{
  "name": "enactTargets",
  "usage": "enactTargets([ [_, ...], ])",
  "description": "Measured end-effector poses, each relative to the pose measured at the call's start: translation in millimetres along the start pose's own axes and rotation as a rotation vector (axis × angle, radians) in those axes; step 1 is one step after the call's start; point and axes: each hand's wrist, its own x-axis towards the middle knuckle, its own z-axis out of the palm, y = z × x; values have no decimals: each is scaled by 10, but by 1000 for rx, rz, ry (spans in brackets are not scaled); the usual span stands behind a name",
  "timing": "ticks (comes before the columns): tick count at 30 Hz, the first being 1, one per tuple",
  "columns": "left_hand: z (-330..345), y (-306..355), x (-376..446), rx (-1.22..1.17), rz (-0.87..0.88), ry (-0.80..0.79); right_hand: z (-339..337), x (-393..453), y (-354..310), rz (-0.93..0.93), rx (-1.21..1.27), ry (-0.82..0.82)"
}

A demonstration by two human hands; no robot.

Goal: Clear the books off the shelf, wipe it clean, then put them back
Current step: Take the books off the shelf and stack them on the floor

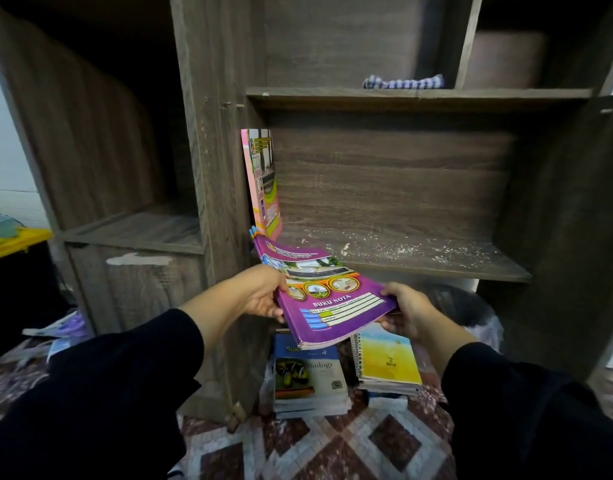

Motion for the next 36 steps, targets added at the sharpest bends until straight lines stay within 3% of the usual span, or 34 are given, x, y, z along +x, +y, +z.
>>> enactTargets([
  [11, -101, 60, 24, 190, -202, -127, -74, -37, 154, -17, -45, -106],
  [20, -38, 24, 164, 206, -258, -141, -103, 114, 342, -37, 35, -72],
  [29, 36, -50, 469, 296, -308, -123, -44, 335, 517, 40, -52, -36],
  [33, 32, -197, 764, 322, -336, -31, 36, 468, 567, 76, -137, -50],
  [36, 48, -346, 951, 261, -262, 89, 94, 600, 589, 90, -148, -98],
])
